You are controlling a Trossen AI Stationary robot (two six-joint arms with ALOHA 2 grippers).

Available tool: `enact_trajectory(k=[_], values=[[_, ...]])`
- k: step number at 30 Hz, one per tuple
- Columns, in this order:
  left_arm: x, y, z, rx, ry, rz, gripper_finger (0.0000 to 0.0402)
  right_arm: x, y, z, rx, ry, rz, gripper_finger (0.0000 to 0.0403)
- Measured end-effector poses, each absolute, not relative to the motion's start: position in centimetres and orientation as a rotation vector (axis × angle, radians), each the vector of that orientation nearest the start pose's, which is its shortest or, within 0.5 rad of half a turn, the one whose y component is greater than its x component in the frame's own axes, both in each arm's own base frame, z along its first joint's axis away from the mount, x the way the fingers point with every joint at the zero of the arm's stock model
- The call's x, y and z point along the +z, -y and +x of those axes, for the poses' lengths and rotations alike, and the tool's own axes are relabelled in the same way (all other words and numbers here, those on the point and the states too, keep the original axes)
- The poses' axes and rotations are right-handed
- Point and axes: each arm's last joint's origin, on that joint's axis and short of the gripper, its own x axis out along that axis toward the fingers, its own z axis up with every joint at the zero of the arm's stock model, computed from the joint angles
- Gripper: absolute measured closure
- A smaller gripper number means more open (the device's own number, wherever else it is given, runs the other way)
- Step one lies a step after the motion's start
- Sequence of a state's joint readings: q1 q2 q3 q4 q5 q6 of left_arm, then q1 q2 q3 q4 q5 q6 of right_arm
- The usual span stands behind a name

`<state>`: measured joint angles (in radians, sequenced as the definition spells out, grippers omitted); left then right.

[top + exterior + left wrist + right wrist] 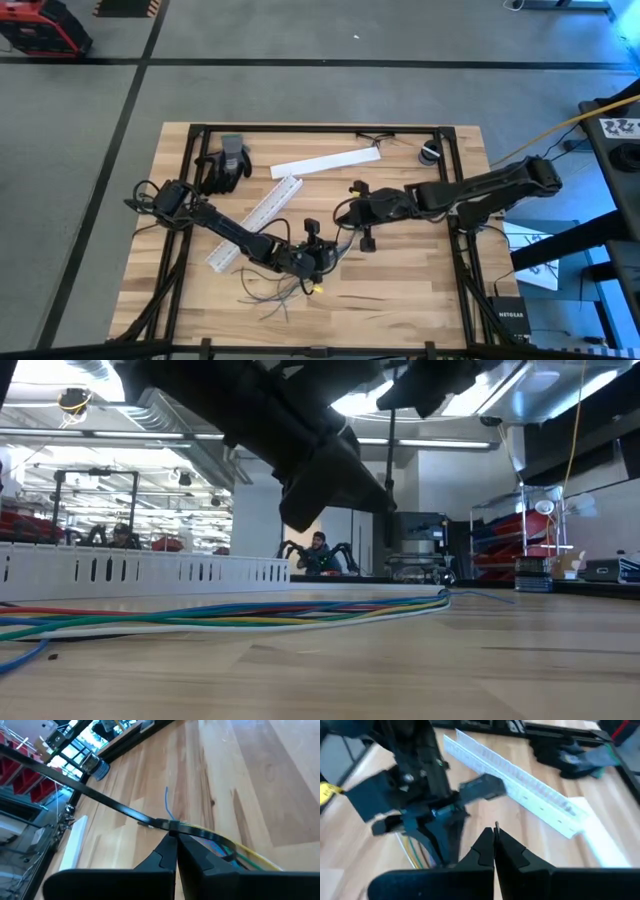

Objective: Ziptie cables
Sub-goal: Wrap the zip tie on the cables

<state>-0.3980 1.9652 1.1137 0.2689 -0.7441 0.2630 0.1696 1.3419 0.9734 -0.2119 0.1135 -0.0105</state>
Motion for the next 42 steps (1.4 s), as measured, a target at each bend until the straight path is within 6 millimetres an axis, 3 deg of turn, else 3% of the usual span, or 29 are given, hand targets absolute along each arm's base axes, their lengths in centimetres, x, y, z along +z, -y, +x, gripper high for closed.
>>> enact_trajectory(k=[7, 13, 35, 42], values=[[15.2, 13.6, 37.8, 0.276, -0.554, 0.561, 0.0401, 30.4, -4.1, 27.1, -0.01, -0.557, -0.132, 0.0403], [15.1, 13.6, 37.8, 0.276, -0.557, 0.562, 0.0401, 31.7, -3.8, 25.8, -0.025, -0.532, -0.127, 0.0403], [15.1, 13.5, 37.8, 0.279, -0.557, 0.552, 0.0401, 32.5, -3.5, 24.4, -0.041, -0.535, -0.127, 0.0401], [14.9, 13.4, 37.8, 0.287, -0.557, 0.503, 0.0401, 32.6, -3.0, 22.8, -0.14, -0.61, -0.113, 0.0336]])
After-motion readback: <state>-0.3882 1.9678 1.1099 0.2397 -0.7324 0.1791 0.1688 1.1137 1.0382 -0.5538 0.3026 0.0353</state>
